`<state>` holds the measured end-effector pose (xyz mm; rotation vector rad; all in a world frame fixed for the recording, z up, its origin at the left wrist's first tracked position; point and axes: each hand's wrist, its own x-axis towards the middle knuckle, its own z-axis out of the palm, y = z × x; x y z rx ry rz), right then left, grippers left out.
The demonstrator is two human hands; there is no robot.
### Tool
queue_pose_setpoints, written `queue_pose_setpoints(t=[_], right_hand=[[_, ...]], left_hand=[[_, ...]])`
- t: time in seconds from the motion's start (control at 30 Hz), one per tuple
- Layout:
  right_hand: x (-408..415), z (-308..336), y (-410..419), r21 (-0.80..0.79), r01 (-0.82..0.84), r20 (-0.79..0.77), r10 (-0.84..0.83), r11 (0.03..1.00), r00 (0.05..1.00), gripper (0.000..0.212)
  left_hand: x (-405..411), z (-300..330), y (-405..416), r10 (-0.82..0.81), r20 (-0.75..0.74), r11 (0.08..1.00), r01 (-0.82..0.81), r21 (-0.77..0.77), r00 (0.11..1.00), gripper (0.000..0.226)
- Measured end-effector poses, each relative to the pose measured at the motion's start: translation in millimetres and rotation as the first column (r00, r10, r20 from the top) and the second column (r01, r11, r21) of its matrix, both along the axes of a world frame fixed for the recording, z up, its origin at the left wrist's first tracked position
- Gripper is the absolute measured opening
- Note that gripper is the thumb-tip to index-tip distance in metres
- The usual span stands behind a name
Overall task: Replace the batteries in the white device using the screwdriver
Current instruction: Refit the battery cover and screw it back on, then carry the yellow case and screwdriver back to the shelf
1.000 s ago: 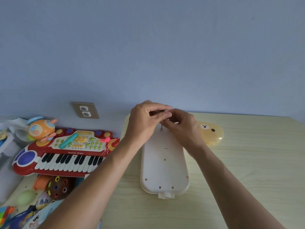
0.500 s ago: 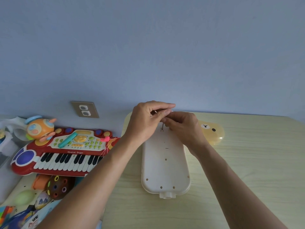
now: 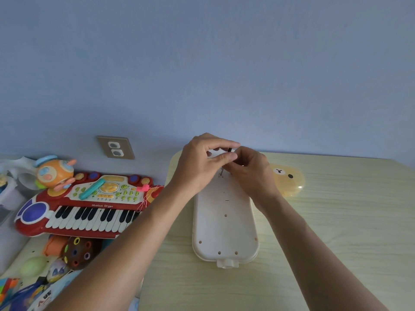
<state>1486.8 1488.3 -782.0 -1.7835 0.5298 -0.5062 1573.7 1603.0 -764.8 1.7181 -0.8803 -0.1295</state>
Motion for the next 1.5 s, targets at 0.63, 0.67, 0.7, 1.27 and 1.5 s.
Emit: queue_pose_setpoints(t=[0.63, 0.67, 0.7, 1.27, 1.5], right_hand=[[-46, 33, -37, 0.088, 0.246, 0.099, -0.254, 0.965, 0.962, 0.018], [-55, 35, -46, 0.100, 0.272, 0.091, -0.281, 0.957, 0.955, 0.026], [-65, 36, -55, 0.110, 0.302, 0.070, -0.311, 0.947, 0.948, 0.036], [-119, -14, -99, 0.211, 0.328, -0.263, -0.270, 0.921, 0.926, 0.038], [-118, -6, -104, 0.203, 0.261, -0.194, -0.222, 0.944, 0.956, 0.011]], left_hand=[[-21, 5, -20, -0.066, 0.004, 0.977, 0.064, 0.205, 0.998, 0.058], [-24, 5, -24, -0.093, -0.011, 0.959, 0.093, 0.269, 0.996, 0.068], [-27, 6, -30, -0.122, -0.019, 0.935, 0.121, 0.334, 0.992, 0.077], [-30, -11, -75, -0.264, 0.218, 0.679, 0.021, 0.733, 0.940, 0.077], [-24, -21, -82, -0.230, 0.145, 0.796, 0.101, 0.597, 0.962, 0.075]])
